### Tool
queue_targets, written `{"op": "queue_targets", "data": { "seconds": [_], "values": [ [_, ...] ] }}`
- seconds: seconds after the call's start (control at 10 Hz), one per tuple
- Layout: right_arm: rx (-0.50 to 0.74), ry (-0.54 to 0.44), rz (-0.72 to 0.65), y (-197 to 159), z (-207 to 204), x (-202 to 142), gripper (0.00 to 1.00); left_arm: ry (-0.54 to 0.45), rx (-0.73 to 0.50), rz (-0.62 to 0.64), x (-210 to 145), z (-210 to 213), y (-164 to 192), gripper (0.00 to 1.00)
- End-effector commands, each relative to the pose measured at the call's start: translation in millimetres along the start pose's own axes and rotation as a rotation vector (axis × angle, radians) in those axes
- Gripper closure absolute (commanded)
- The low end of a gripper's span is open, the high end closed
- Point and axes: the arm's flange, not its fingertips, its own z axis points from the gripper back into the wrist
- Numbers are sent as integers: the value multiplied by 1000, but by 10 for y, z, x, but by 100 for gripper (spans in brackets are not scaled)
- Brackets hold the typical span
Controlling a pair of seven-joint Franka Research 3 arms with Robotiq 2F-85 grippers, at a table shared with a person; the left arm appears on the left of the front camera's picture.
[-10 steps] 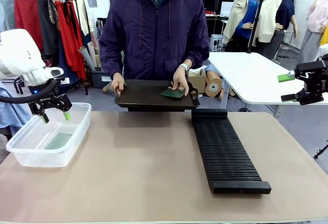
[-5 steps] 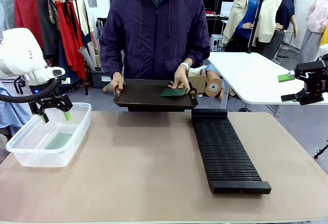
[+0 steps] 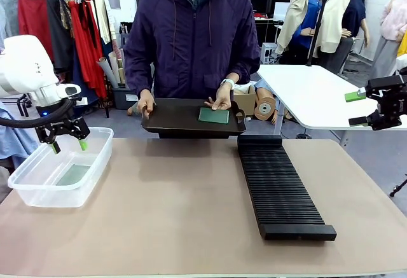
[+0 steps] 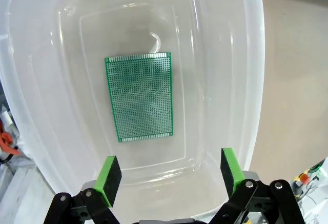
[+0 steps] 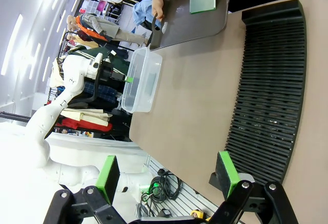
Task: Sort PCBs into racks and boxes based on the side picked up.
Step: Pick up the Blank PCB handed by the Human.
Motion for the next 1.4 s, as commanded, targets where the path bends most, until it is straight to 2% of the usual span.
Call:
{"op": "queue_targets", "data": {
  "seconds": [0.0, 0.2, 0.3, 0.6, 0.9, 1.2, 1.3],
  "values": [
    [10, -5, -3, 23, 1, 5, 0, 2, 11, 16, -3, 47, -12, 0],
    [10, -5, -3, 23, 1, 5, 0, -11, -18, 18, -20, 93, 5, 0],
    [10, -5, -3, 23, 1, 5, 0, -41, -79, -2, -40, 174, 16, 0],
    [10, -5, -3, 23, 1, 5, 0, -148, -356, -89, -148, 469, 110, 0],
    [10, -5, -3, 23, 1, 5, 0, -294, -783, -208, -88, 573, 263, 0],
    [10, -5, -3, 23, 1, 5, 0, -403, -1052, -278, -15, 473, 346, 0],
    [10, -5, -3, 23, 1, 5, 0, -424, -1105, -293, -11, 452, 382, 0]
  ]
}}
